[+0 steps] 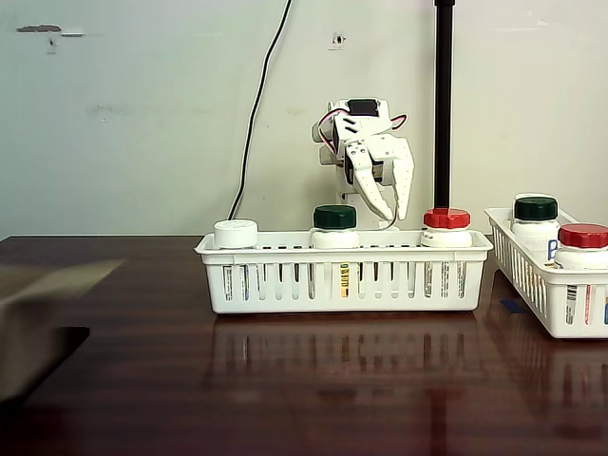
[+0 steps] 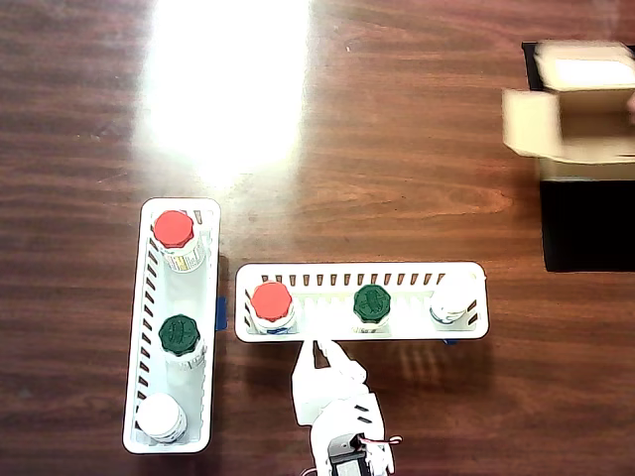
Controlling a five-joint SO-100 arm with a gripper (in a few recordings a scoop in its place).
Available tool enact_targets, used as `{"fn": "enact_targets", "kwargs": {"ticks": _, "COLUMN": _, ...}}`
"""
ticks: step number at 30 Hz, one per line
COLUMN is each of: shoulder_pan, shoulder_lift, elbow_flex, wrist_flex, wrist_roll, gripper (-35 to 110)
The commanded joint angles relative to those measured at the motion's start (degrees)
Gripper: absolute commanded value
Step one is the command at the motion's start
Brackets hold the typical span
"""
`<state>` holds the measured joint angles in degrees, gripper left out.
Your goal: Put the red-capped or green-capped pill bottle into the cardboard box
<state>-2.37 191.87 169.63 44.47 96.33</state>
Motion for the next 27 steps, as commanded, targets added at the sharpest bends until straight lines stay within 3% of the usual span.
{"fn": "enact_targets", "kwargs": {"ticks": 1, "shoulder_pan": 4.13, "shoulder_lift": 5.01, "elbow_flex": 0.00, "wrist_flex": -1.14, "wrist_roll": 0.88, "gripper": 0}}
{"fn": "enact_targets", "kwargs": {"ticks": 11, "shoulder_pan": 5.19, "shoulder_lift": 5.01, "elbow_flex": 0.00, "wrist_flex": -3.87, "wrist_roll": 0.79, "gripper": 0}}
{"fn": "enact_targets", "kwargs": {"ticks": 19, "shoulder_pan": 1.23, "shoulder_lift": 5.01, "elbow_flex": -2.90, "wrist_flex": -8.96, "wrist_roll": -5.71, "gripper": 0}}
{"fn": "enact_targets", "kwargs": {"ticks": 27, "shoulder_pan": -9.23, "shoulder_lift": 5.01, "elbow_flex": -17.58, "wrist_flex": -1.14, "wrist_roll": -8.70, "gripper": 1}}
